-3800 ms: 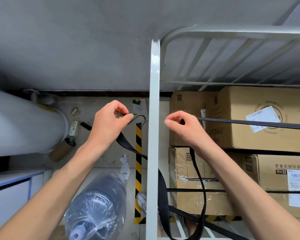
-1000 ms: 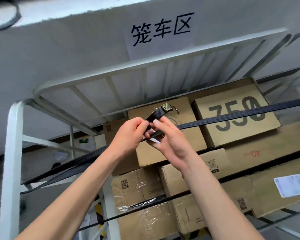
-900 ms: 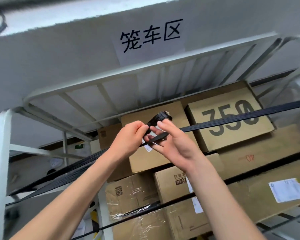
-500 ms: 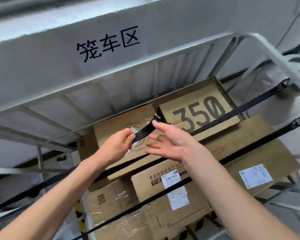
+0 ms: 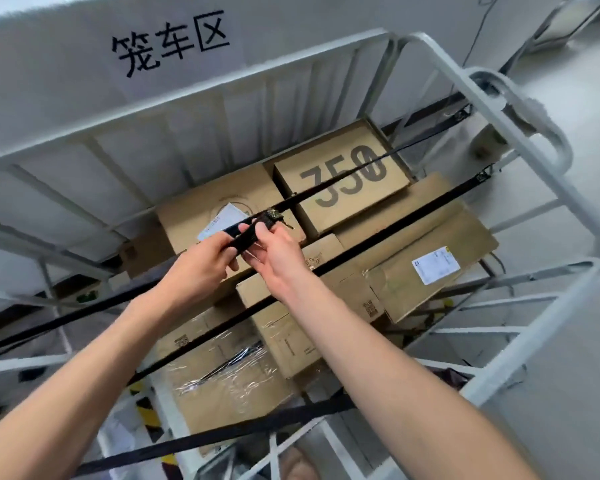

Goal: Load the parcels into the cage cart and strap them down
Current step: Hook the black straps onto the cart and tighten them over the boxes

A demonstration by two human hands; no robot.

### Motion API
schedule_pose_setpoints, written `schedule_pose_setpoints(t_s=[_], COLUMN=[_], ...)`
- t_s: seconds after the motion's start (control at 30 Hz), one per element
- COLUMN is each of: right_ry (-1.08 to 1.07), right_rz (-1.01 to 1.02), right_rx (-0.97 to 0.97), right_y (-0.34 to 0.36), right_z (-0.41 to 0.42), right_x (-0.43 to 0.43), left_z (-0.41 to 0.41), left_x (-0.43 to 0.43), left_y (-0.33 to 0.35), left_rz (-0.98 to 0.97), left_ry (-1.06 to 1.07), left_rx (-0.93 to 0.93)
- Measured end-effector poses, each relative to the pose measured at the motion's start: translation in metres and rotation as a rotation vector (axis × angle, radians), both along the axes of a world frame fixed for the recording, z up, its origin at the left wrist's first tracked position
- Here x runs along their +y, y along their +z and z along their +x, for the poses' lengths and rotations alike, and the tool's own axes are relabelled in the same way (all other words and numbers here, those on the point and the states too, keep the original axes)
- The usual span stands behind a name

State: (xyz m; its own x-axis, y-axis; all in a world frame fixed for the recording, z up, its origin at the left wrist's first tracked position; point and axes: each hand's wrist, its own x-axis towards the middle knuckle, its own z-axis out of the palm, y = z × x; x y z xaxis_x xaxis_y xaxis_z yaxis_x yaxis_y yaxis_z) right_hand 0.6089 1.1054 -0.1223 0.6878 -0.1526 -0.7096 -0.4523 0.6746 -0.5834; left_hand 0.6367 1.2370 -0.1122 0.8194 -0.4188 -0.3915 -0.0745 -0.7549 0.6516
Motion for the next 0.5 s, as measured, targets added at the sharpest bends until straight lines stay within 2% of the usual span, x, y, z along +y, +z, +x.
schedule_pose_setpoints(t_s=[0.23,0.5], right_ry=[0.037,0.097], right_rz=[0.012,0.032], right_rx=[-0.073,-0.070], right_y=[0.020,-0.004], right_z=[-0.026,-0.012], right_x=[-0.002,-0.072], left_z=[-0.019,-0.012], left_x=[-0.009,-0.081], left_y=[0.009,-0.006], left_rz=[0.038,0.155], left_ry=[0.007,0.056], left_rx=[-0.059,-0.036])
